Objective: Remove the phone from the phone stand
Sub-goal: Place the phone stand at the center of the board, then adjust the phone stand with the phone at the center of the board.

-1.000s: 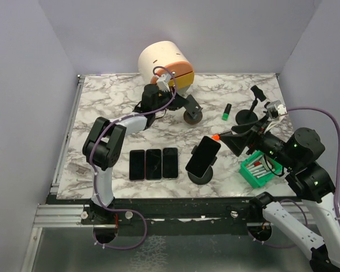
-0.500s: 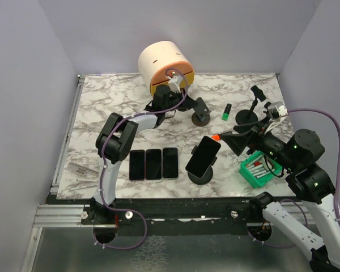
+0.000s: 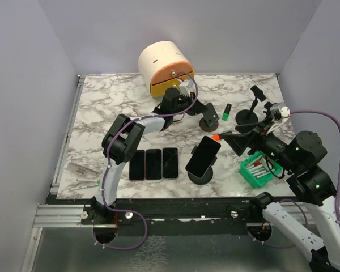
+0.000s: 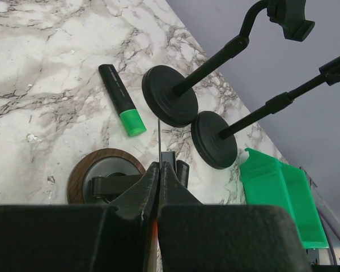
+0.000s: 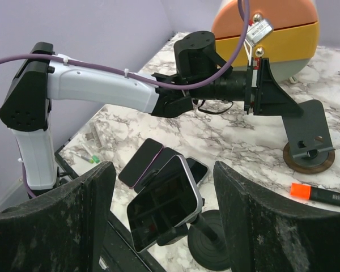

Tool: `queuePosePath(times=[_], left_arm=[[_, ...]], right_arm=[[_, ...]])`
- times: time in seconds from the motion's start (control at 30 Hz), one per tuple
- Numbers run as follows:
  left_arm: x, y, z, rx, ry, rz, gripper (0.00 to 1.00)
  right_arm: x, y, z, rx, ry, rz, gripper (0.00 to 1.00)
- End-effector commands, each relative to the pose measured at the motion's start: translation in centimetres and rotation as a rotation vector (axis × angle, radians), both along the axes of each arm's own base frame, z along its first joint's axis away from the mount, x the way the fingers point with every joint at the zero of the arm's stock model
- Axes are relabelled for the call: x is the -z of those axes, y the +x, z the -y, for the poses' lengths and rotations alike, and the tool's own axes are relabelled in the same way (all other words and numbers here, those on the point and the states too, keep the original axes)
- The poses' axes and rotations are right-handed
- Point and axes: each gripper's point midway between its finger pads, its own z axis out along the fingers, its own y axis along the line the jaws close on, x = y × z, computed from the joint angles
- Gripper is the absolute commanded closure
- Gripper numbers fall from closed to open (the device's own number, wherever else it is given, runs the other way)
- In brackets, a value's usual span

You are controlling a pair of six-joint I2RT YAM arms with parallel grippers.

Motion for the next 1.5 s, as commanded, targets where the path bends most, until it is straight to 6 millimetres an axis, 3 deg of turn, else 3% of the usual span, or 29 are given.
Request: queuePosePath(times=[0.0,0.13,0.3,0.5,0.7,0.77,0.83,0.9,1.03,1.27,1.37,1.47], left_arm=[[-0.8,-0.4,1.6,0.045,-0.033,0.040,1.00],[-0.4,-0.2,1.7,0.038,-0.034,0.024,1.00],[-0.8,0.1,1.3,0.027,-0.036,0.028,0.68],[-3.1,0.9,-0.2,-0.014,-0.056,0.052,0.50],[-8.7,2.3,-5.1,-0.118,-0.109,0.096,0.38],[-10.1,2.5,-7.8,-0.183,-0.125,0.090,0.27],[-11.1,2.1,-10.2,-0.242,-0.134,0.089,0.08],[-12.0,1.2,-12.3,-0.268,-0.144,0.086,0.01],[-13.8,-2.1,-15.1,-0.259,-0.178,0.067,0.01],[-15.6,-9.3,-18.2,-0.249,-0.219,0.089,0.01],[-16.0,-13.0,-18.4,-0.174,-0.221,0.133,0.01],[-15.5,-16.9,-17.2,-0.038,-0.213,0.152,0.01]], right_arm=[[0.7,-0.2,0.4,0.017,-0.016,-0.021,0.26],[0.8,-0.2,0.4,0.018,-0.018,-0.024,0.26],[0.7,-0.4,0.6,0.026,-0.019,-0.028,0.26],[0.5,-0.5,0.8,0.033,-0.017,-0.027,0.26],[1.1,-0.8,1.3,0.052,-0.021,-0.038,0.25],[1.7,-0.8,1.3,0.054,-0.019,-0.047,0.24],[2.5,-0.8,1.2,0.052,-0.010,-0.063,0.24],[3.3,-0.9,0.8,0.036,0.002,-0.080,0.24],[4.8,-1.0,-0.1,-0.005,0.021,-0.133,0.24],[7.0,-0.8,-1.4,-0.053,0.069,-0.193,0.25],[8.0,-0.6,-2.0,-0.066,0.099,-0.218,0.27],[8.6,-0.3,-2.4,-0.079,0.118,-0.234,0.29]])
